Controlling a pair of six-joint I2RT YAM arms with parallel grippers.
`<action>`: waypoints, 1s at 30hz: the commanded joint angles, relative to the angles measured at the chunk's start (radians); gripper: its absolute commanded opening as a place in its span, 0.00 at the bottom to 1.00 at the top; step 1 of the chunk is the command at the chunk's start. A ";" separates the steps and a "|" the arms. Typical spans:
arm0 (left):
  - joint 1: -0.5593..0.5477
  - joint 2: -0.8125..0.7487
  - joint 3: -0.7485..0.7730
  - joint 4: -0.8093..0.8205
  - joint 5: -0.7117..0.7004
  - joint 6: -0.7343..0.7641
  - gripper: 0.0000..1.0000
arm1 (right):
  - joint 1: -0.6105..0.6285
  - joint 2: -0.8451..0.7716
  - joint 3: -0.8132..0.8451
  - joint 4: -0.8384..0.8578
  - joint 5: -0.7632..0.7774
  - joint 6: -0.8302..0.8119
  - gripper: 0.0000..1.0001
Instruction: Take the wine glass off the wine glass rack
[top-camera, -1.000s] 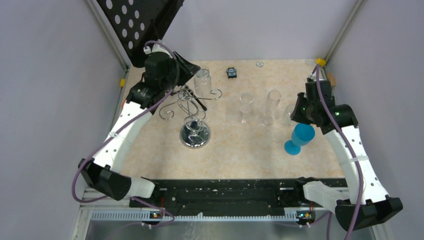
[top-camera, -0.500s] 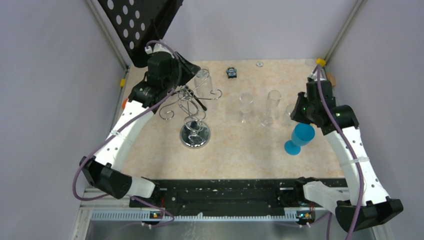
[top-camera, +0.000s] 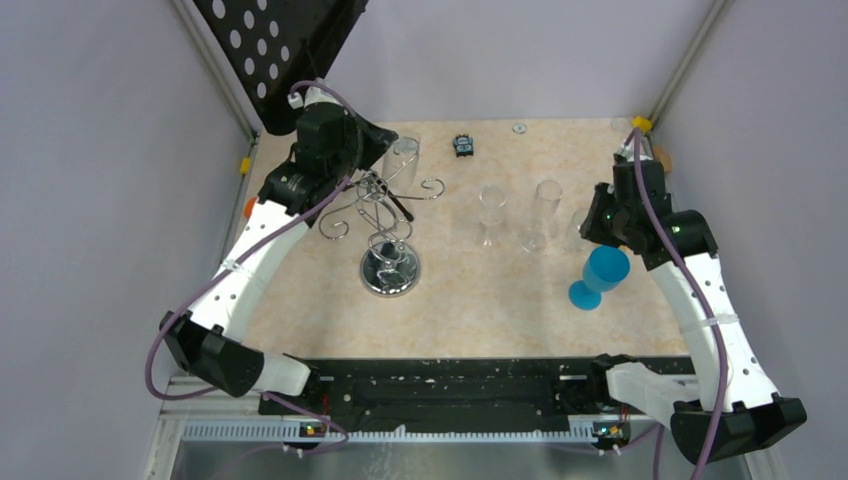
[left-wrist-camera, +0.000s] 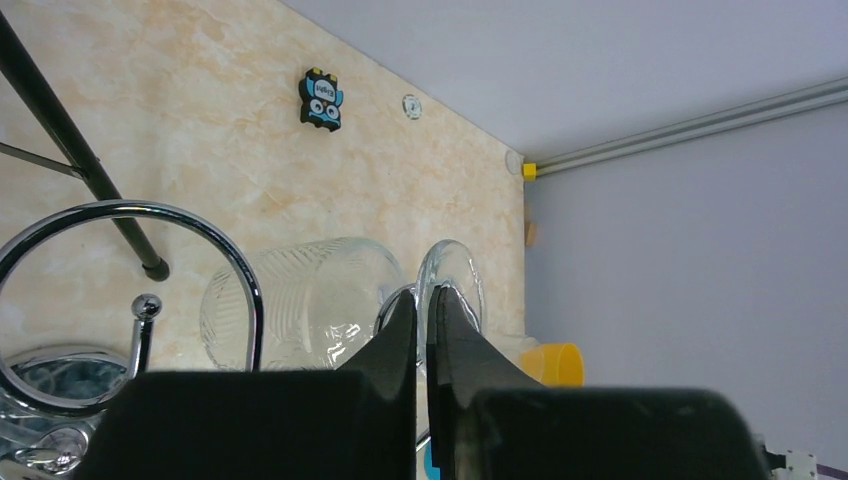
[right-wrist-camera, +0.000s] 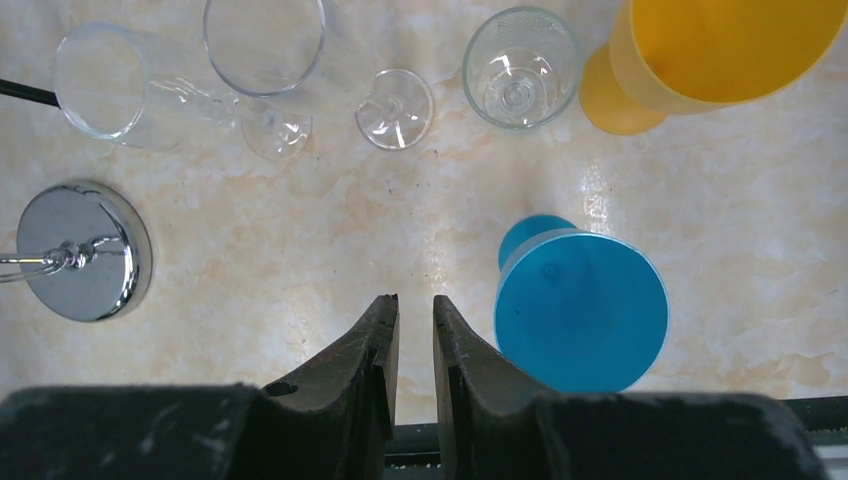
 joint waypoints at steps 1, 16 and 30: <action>0.004 -0.024 -0.033 -0.049 0.013 -0.076 0.00 | 0.008 -0.012 0.026 0.040 -0.003 -0.019 0.21; 0.004 -0.112 -0.097 0.116 0.141 -0.238 0.00 | 0.008 -0.021 0.012 0.047 -0.005 -0.027 0.21; -0.002 -0.076 -0.080 0.115 0.253 -0.258 0.00 | 0.007 -0.023 0.009 0.060 -0.021 -0.026 0.21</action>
